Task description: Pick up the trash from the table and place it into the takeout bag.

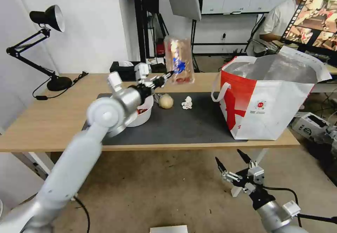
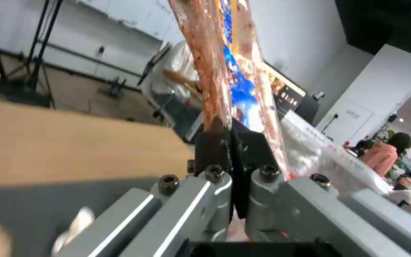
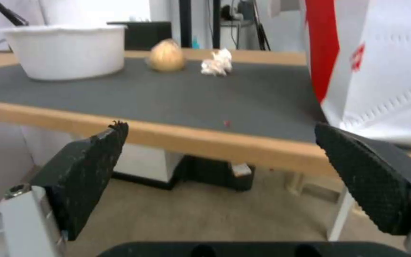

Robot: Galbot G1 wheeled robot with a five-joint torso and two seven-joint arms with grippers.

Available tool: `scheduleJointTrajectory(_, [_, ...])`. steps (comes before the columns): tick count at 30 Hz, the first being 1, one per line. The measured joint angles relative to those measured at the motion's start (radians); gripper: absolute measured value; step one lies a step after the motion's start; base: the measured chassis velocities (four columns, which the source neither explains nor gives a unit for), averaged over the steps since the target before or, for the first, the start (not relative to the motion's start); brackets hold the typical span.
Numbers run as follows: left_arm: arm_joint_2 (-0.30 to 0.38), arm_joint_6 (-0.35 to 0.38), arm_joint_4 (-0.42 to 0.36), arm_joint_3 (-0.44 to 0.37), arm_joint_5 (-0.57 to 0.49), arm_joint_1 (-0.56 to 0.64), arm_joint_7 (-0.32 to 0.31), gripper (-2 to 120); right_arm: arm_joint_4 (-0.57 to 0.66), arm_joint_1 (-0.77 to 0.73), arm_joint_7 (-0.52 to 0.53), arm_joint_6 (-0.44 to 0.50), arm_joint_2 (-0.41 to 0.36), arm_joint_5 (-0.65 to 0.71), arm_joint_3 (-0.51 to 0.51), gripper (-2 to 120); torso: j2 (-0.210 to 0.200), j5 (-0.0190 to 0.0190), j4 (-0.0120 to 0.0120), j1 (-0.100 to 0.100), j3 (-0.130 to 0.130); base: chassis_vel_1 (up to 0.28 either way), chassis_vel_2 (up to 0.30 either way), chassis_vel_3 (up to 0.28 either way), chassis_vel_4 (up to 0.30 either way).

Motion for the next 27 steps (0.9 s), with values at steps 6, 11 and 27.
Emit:
scheduleJointTrajectory(6, [-0.097, -0.080, 0.131, 0.112, 0.084, -0.125, -0.001, 0, -0.018, -0.031, 0.000, 0.011, 0.021, -0.027, 0.000, 100, 0.000, 0.0001, -0.0002, 0.000, 0.000, 0.000, 0.000, 0.000, 0.000])
scheduleJointTrajectory(11, [-0.187, -0.123, 0.221, 0.172, 0.121, -0.199, 0.001, 0, -0.033, -0.050, 0.000, 0.019, 0.035, -0.054, -0.009, 100, 0.000, -0.0001, -0.0002, 0.000, 0.000, 0.000, 0.000, 0.000, 0.000])
scheduleJointTrajectory(27, [-0.394, -0.193, 0.421, 0.311, 0.474, -0.305, -0.043, 0, -0.046, -0.063, 0.006, 0.023, 0.056, -0.092, -0.033, 100, 0.000, -0.0001, 0.0001, 0.000, 0.000, 0.000, 0.000, 0.000, 0.000])
